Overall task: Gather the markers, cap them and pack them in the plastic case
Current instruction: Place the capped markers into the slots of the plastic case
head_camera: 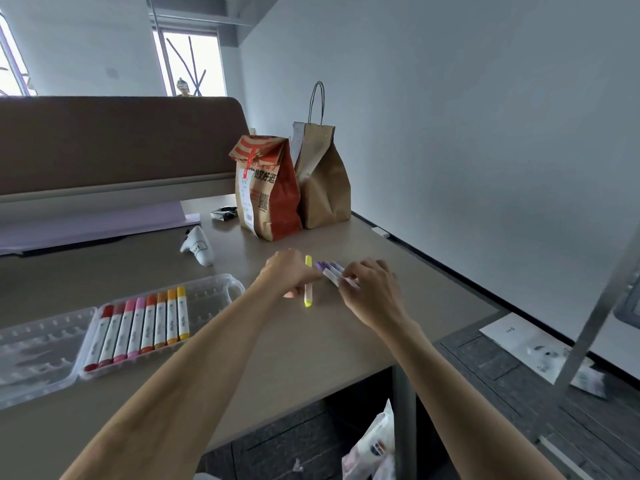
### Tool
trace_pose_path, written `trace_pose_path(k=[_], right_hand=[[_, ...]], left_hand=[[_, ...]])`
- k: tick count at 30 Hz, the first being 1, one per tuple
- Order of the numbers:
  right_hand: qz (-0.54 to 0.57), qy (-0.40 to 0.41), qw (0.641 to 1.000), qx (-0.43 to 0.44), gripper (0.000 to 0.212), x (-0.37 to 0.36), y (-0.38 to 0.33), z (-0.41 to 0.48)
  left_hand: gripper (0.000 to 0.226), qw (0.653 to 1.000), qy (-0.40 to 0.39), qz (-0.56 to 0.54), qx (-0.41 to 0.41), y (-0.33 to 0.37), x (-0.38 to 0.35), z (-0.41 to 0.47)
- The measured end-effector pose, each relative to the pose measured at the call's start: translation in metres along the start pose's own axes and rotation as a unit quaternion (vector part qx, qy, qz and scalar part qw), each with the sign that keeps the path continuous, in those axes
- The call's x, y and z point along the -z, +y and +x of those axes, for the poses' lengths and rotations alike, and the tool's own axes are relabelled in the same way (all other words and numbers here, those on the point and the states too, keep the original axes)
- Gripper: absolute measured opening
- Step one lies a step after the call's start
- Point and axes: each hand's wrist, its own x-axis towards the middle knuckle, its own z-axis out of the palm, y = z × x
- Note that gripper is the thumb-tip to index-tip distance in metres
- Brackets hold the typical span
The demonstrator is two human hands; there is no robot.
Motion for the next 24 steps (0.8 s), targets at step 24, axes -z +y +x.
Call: trace_pose_path(k=[24], right_hand=[[0.262,-0.044,0.963,0.043,0.004,-0.017,-0.091,0.011]], left_hand=[[0.027,0.897,0.014,-0.431,-0.094,-0.127,0.095,-0.074]])
